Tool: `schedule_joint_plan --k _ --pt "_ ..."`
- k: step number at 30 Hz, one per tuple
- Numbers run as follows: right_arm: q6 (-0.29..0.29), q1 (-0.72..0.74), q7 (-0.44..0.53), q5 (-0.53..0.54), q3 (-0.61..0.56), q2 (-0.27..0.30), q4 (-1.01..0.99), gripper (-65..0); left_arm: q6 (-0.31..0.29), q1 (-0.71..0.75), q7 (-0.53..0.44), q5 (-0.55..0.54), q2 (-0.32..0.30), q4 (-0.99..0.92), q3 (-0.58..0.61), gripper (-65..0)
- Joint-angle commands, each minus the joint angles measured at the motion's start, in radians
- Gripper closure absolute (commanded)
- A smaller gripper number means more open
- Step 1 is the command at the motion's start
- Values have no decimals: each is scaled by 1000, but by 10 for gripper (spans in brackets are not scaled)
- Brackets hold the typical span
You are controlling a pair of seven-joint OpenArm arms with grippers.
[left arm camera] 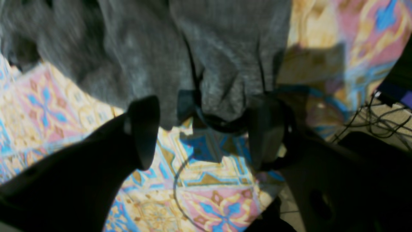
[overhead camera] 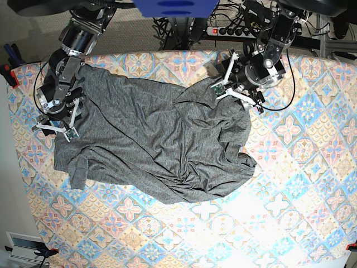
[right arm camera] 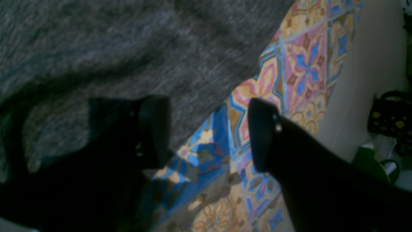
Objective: Layout the t-shirt on the table in an organized manner, then fold the t-shirt properly
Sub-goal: 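Release the fabric and raise both grippers above the shirt, then lower the left gripper onto the middle of the shirt and grasp fabric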
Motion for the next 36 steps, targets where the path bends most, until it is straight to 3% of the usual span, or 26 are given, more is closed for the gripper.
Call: schedule_joint_plan --k 1,6,12,15,18,22,25,28,36 --pt "-1 11 3 1 1 7 14 -367 2 9 -12 -2 -5 17 0 -412" --pt "-1 11 6 1 1 -10 14 -367 2 -5 -15 -8 3 -15 9 -412" --pt "-1 11 8 1 3 -36 16 -364 2 -69 -20 31 25 -103 124 -409" --pt "-1 11 8 1 7 -36 16 -354 2 -92 -86 38 35 -252 167 -408" --pt "-1 8 8 1 9 -36 16 -349 2 -83 -114 37 35 -278 170 -402" --pt "-1 -12 8 1 9 -34 16 -349 2 -62 -114 37 34 -227 161 -307" --pt "-1 -16 9 1 9 -31 16 -349 2 -59 -109 37 32 -193 147 -177" --pt "-1 -16 9 1 9 -31 16 -349 2 -59 -25 37 34 -138 89 -65" --pt "-1 -16 9 1 9 -31 14 -349 2 -62 52 23 6 11 76 -80"
